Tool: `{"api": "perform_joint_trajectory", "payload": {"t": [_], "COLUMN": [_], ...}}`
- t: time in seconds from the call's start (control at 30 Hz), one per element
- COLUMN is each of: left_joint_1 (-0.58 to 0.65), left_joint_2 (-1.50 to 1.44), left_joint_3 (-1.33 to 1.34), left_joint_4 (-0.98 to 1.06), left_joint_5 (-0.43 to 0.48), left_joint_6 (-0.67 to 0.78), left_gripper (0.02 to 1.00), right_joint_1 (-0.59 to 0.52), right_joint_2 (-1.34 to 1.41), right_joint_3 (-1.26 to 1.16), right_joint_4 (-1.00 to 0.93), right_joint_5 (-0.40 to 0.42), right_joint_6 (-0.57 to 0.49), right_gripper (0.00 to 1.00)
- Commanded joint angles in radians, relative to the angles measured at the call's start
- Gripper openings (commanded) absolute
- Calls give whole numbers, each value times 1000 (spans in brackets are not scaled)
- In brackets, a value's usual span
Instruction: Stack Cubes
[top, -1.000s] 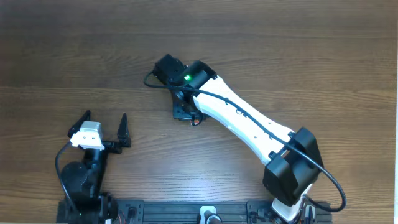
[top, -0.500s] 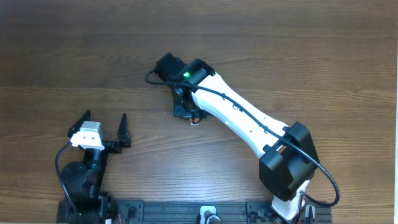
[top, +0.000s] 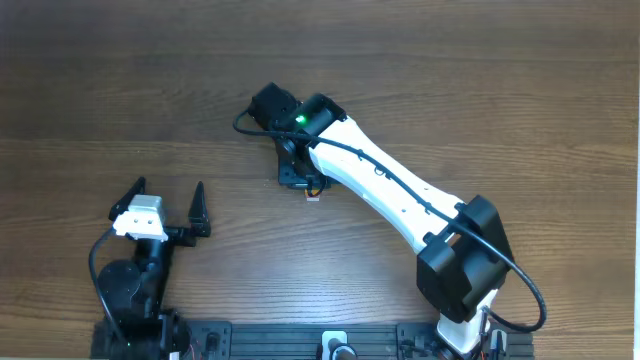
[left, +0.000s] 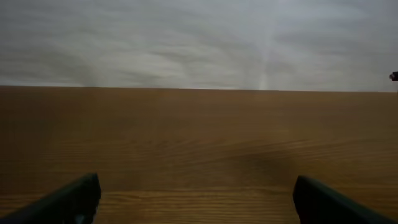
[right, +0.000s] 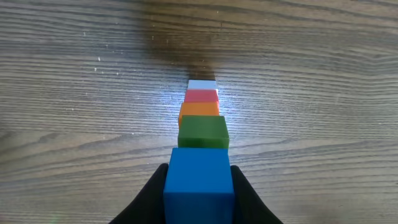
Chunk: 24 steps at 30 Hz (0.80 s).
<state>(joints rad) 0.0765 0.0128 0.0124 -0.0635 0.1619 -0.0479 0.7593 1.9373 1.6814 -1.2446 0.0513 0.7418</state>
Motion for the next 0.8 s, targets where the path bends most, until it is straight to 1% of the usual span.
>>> {"api": "perform_joint_trajectory", "payload": {"t": [0.03,0.27,0.33,0.37,0.4,0.53,0.63,0.67,0.73,0.8], "left_joint_1": [7,7,7,7,7,7,7,7,7,7], "left_joint_2": [-7,-7,-7,-7,-7,-7,-7,-7,-7,-7], "left_joint_3": [-6,-6,-6,-6,-6,-6,-6,-6,-6,-6], "left_joint_4": [3,3,3,3,3,3,3,3,3,3], "left_joint_5": [13,13,12,13,13,13,13,12,12,13], "left_joint_6": [14,14,14,14,14,14,14,14,14,14], "left_gripper": [1000,998,1000,998,1000,1000,1000,1000,1000,1000], "right_joint_1": [-13,-13,-14,-14,-14,-14,-13,-13,-13,-13], "right_joint_2": [35,40,40,40,40,40,40,40,40,40], "right_joint_3": [23,23,23,23,23,23,23,23,23,23], "right_joint_4": [3,3,3,3,3,3,3,3,3,8], "right_joint_5": [2,2,2,2,2,2,2,2,2,2], "right_joint_6": [-6,-6,-6,-7,-7,-7,-7,-6,-7,-19], "right_gripper": [38,40,75,121,215,494,652,741,991,991]}}
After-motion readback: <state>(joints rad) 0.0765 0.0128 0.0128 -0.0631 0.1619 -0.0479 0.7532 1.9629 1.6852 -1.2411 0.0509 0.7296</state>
